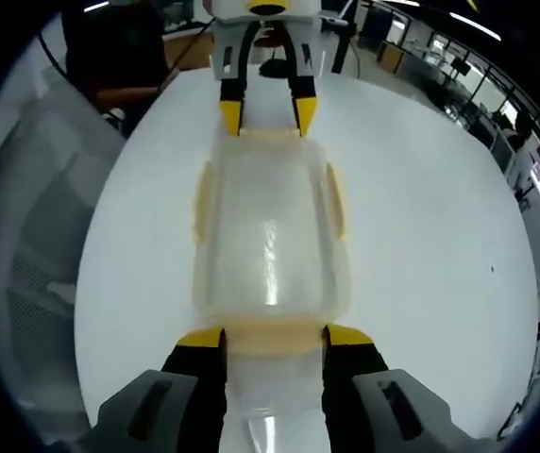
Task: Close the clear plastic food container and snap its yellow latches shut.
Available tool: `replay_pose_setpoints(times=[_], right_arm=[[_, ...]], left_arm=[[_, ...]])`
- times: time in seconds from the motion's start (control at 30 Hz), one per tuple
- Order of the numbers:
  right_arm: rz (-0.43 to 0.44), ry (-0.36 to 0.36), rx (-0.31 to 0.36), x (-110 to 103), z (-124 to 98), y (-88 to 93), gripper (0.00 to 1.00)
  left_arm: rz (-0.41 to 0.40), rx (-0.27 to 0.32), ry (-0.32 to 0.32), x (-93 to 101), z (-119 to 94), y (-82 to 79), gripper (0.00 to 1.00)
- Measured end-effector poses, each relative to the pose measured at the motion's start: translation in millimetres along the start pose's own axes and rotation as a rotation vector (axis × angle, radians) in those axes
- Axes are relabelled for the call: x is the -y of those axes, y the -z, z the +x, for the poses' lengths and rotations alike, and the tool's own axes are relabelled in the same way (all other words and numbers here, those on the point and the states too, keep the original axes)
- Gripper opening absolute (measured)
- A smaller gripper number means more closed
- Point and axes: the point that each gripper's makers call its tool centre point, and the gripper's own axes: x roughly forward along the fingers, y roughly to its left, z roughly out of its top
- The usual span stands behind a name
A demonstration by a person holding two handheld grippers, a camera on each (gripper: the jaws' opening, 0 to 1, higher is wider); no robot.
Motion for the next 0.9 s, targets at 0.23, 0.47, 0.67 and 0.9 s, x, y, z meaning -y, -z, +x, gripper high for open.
replay_pose_setpoints(times=[0.23,0.47,0.67,0.9], right_arm=[[-0.012,0.007,0.012,3,-13,-3.6,0.37],[-0.025,0.011,0.006,4,-25,-1.0,0.37],[-0.043,0.010,0.010,4,-35,2.5,0.37],[-0.056,0.022,0.005,5,-46,7.2,0.37]], left_arm=[[-0.006,0.008,-0.013,-1.4,-11,-7.6,0.38],[-0.007,0.020,-0.031,-1.1,-15,-17.2,0.38],[-0.016,0.030,-0.044,1.6,-17,-26.3,0.38],[-0.018,0.033,-0.065,0.7,-22,-38.8,0.38]])
